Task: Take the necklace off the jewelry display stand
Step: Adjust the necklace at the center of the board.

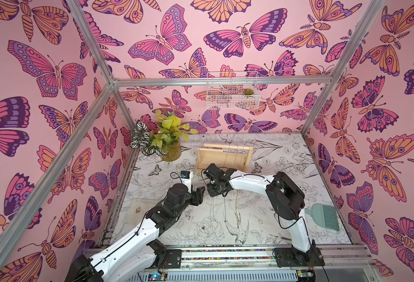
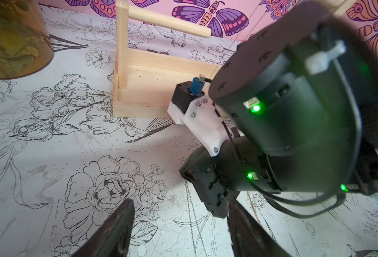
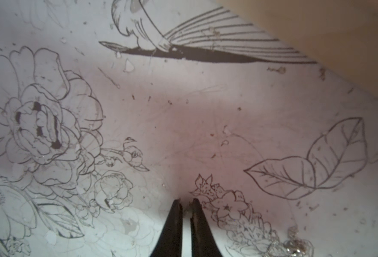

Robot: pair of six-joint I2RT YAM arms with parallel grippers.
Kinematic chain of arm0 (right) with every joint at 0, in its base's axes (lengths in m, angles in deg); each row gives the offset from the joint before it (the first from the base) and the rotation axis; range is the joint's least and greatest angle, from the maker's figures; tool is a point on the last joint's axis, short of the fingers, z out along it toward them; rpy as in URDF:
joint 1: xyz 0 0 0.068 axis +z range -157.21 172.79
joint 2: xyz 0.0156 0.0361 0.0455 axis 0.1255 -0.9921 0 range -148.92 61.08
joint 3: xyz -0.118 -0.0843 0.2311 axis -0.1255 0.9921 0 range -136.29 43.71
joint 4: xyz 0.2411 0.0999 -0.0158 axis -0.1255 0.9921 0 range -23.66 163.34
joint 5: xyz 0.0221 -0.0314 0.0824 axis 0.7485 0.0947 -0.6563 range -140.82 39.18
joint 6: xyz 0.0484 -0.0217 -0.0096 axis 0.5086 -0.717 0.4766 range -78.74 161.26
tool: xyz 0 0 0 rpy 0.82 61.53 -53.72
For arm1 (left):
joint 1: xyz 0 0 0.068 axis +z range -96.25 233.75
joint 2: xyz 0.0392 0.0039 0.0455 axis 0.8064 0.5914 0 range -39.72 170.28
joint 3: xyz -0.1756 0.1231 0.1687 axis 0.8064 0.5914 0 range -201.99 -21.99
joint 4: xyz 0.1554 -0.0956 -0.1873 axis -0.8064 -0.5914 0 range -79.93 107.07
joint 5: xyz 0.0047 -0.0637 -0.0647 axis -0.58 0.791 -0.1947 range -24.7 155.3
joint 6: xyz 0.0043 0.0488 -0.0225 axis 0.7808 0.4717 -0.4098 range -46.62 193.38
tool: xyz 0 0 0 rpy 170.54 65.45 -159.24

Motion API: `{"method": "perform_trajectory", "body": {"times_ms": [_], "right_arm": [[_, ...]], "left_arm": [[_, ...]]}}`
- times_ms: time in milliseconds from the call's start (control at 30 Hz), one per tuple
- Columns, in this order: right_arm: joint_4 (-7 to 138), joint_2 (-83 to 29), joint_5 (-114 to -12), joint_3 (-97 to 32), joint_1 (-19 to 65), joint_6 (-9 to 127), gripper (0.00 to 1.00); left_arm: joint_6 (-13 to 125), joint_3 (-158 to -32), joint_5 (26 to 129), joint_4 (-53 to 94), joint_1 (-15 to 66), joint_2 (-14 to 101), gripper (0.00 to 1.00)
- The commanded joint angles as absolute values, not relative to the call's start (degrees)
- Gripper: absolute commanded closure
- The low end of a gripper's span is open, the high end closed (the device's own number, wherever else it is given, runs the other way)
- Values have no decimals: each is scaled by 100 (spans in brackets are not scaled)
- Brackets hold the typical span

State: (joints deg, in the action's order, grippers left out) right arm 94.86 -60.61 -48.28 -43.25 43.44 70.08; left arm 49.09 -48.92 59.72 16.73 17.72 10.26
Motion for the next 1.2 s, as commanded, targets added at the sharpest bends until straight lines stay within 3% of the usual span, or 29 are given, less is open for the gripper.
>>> {"method": "perform_trajectory", "body": {"times_ms": [0, 300, 633, 833, 1167], "right_arm": [[9787, -6319, -4715, -4475, 4247, 6891, 85], [9979, -6501, -4901, -4965, 4183, 6647, 84], [9702, -5459, -4611, -4017, 4181, 6812, 84], [9706, -5495, -4611, -3967, 4188, 6790, 83], [9804, -5733, -4738, -4131, 4184, 6802, 73]], "left_arm": [[5016, -4853, 5941, 1514, 1797, 961, 31], [5027, -4913, 5945, 1446, 1798, 956, 31], [4994, -4941, 5989, 1465, 1805, 1020, 31], [4965, -4941, 6021, 1523, 1799, 1090, 31], [4965, -4873, 6000, 1519, 1806, 1012, 31]]}}
